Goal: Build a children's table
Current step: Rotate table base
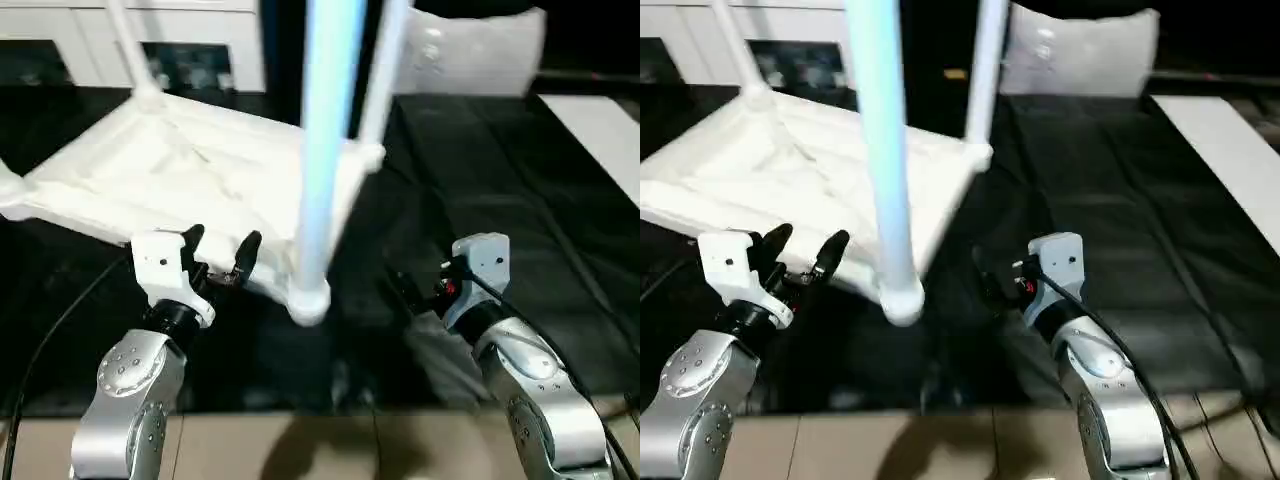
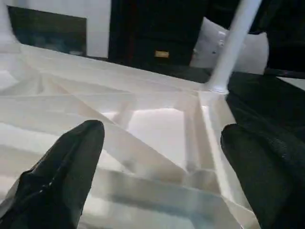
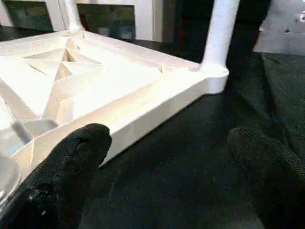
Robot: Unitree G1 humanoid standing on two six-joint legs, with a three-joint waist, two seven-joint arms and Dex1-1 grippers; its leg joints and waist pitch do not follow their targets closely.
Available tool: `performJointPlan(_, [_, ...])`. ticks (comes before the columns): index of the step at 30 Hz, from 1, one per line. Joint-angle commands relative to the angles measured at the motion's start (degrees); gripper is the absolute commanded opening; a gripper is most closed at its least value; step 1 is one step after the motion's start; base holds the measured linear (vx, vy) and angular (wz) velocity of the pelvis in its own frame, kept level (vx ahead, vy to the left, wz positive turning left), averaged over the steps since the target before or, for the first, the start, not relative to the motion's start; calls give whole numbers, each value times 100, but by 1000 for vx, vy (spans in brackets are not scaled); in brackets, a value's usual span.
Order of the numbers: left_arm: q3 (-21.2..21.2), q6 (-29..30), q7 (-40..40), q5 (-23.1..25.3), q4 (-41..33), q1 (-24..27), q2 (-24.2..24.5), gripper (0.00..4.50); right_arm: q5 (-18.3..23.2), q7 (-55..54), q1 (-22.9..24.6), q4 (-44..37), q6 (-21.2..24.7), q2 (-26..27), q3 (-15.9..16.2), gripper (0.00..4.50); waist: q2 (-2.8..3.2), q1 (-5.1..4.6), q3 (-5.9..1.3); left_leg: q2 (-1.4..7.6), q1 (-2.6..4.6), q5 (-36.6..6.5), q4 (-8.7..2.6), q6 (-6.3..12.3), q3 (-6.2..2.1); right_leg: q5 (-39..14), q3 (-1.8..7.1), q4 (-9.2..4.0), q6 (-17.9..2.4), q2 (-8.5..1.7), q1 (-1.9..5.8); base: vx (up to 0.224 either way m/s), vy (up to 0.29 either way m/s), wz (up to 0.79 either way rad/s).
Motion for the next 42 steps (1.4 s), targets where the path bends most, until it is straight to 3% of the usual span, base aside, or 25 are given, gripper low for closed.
performJointPlan(1, [-49, 55, 21, 21, 45, 17, 4, 443, -124, -33, -13, 83, 41, -78, -6, 450, -123, 37, -309, -366, -103, 1853, 72, 1978, 18, 2258, 432, -289, -1225, 11, 518, 128, 26, 23])
performJointPlan(2, [-44, 41, 11, 13, 60, 25, 1, 443, -151, -43, -15, 87, 45, -86, 0, 450, -183, 307, -349, -479, -867, 826, 538, 1510, -3, 3043, 1118, -519, -1679, -422, 1225, 128, 26, 23])
performJointPlan(3, [-41, 29, 4, 6, 70, 30, -2, 443, -168, -51, -17, 90, 50, -91, 3, 450, -128, 420, -324, -270, -1180, 691, 716, 1126, -165, 4057, 1345, -480, -1852, -704, 1376, 90, 63, 27])
performJointPlan(4, [-43, 38, -3, 4, 76, 37, 2, 443, -177, -51, -18, 95, 42, -95, 5, 450, -29, 576, -329, 53, -1386, 985, 571, 369, -362, 6695, 1185, -76, -1639, -558, 1285, -73, 73, 28])
performJointPlan(5, [-71, 25, -101, -7, 124, 90, 50, 443, -242, -46, -23, 133, -23, -140, 31, 450, 190, 518, -351, 123, -902, 2220, 174, 142, -318, 6609, 470, 305, -681, 221, 708, -73, 73, 28])
performJointPlan(6, [-62, -1, -133, -25, 136, 110, 58, 443, -243, -44, -21, 140, -31, -151, 30, 450, 341, 366, -396, 311, -487, 3019, 194, 579, -512, 5256, 186, 426, -342, 215, 147, -140, 55, -4])
performJointPlan(7, [-35, -25, -174, -81, 147, 118, 53, 443, -238, -43, -21, 146, -30, -158, 23, 450, 491, 146, -501, 1096, 187, 6098, 292, 2188, -1340, 2096, 270, 690, 175, -217, -659, 0, 0, 0])
performJointPlan(8, [-15, -36, -197, -123, 152, 119, 47, 443, -230, -43, -22, 149, -27, -161, 18, 450, 355, 222, -462, 1103, 204, 8335, 548, 2121, -1331, 1616, 556, 372, 583, -599, -872, 0, 0, 0])
performJointPlan(9, [17, -40, -230, -171, 156, 112, 56, 443, -238, -53, -30, 168, -34, -166, 9, 450, 323, 221, -461, 825, 12, 8402, 510, 1821, -1144, 1947, 529, 253, 726, -530, -775, -122, 63, 2])
performJointPlan(10, [37, -35, -257, -204, 158, 105, 71, 443, -247, -62, -34, 180, -42, -171, 4, 450, 115, 338, -397, 137, -504, 6604, 328, 1174, -614, 2613, 398, -181, 540, -284, -431, -198, 96, 2])
performJointPlan(11, [43, -22, -267, -212, 163, 98, 85, 443, -250, -64, -37, 185, -45, -172, 3, 450, -63, 356, -333, -146, -658, 4160, 248, 744, -330, 2773, 450, -279, 218, -293, -249, -198, 96, 2])
performJointPlan(12, [30, -10, -331, -232, 178, 84, 128, 443, -264, -61, -40, 192, -61, -176, 6, 450, -60, 387, -327, -114, -708, 3143, 135, 558, -303, 2579, 482, -300, 165, -351, -149, -119, 9, 2])
performJointPlan(13, [-2, 7, -412, -228, 200, 63, 200, 443, -274, -54, -47, 204, -83, -177, 12, 450, -39, 381, -320, -37, -707, 1541, -60, 236, -273, 1839, 480, -380, 85, -391, -26, -107, -43, -4])
performJointPlan(14, [-44, 20, -570, -228, 270, 4, 344, 443, -286, -50, -68, 232, -109, -179, 22, 450, 8, 336, -305, 21, -650, 744, -221, -15, -270, 1265, 437, -445, -77, -350, -13, -107, -43, -4])
performJointPlan(16, [-82, 50, -820, -196, 416, -126, 590, 443, -316, -44, -111, 281, -149, -195, 51, 450, 69, 242, -233, 81, -632, -99, -399, -261, -268, 427, 389, -541, -300, -281, -56, -115, -34, -3])
performJointPlan(17, [-84, 67, -904, -173, 481, -186, 678, 443, -328, -41, -129, 299, -162, -210, 68, 450, 57, 210, -163, 89, -597, -868, -477, -441, -247, -498, 406, -629, -327, -252, -133, -115, -28, -3])
performJointPlan(18, [-105, 121, -1089, -169, 606, -309, 834, 443, -349, -15, -163, 342, -183, -260, 81, 450, 34, 192, -152, 86, -583, -1142, -486, -494, -237, -928, 417, -666, -301, -256, -150, -114, -27, -2])
performJointPlan(20, [-187, 190, -1532, -147, 885, -563, 1204, 443, -367, 57, -239, 435, -224, -355, 93, 450, 51, 185, -161, 89, -545, -1448, -497, -596, -225, -1672, 436, -736, -203, -271, -237, -105, -27, -2])
performJointPlan(22, [-291, 206, -1905, -112, 1092, -731, 1486, 443, -339, 151, -280, 478, -216, -432, 87, 450, 74, 185, -156, 106, -565, -1462, -522, -630, -214, -1735, 432, -746, -162, -267, -256, -90, -9, -3])
performJointPlan(29, [-1039, -152, -3996, 96, 1992, -1581, 2687, 443, -245, 1084, -391, 643, -242, -1078, 154, 450, 87, 202, -188, 131, -608, -1127, -549, -516, -169, -1035, 430, -689, -427, -265, -259, -20, 0, 0])
performJointPlan(31, [-1373, -576, -4664, 381, 2658, -2108, 2917, 426, -56, 1650, -449, 640, -248, -1380, 270, 450, 101, 212, -211, 135, -591, -1129, -539, -469, -159, -1023, 434, -683, -452, -267, -272, 0, 0, 0])
performJointPlan(34, [-1584, -782, -4981, 532, 3088, -2476, 2938, 403, 67, 1986, -492, 598, -223, -1545, 328, 450, 98, 201, -239, 151, -655, -762, -528, -429, -143, -423, 419, -618, -632, -288, -212, 0, 0, 0])
performJointPlan(37, [-1986, -1282, -5316, 911, 3948, -3112, 2852, 380, 235, 2501, -565, 505, -190, -1781, 401, 450, 126, 206, -290, 155, -617, -618, -480, -363, -90, 27, 417, -596, -786, -269, -232, 0, 0, 0])
performJointPlan(40, [-2224, -1641, -5508, 1128, 4578, -3535, 2696, 353, 325, 2799, -580, 400, -150, -1929, 472, 450, 102, 226, -308, 164, -663, -52, -445, -223, -61, 946, 401, -528, -968, -277, -173, 0, 0, 0])
performJointPlan(42, [-2286, -1753, -5713, 1142, 4845, -3708, 2604, 334, 424, 2927, -567, 331, -113, -1982, 492, 450, 104, 221, -302, 176, -661, -13, -448, -169, -36, 1042, 396, -526, -1086, -291, -162, 0, 0, 0])
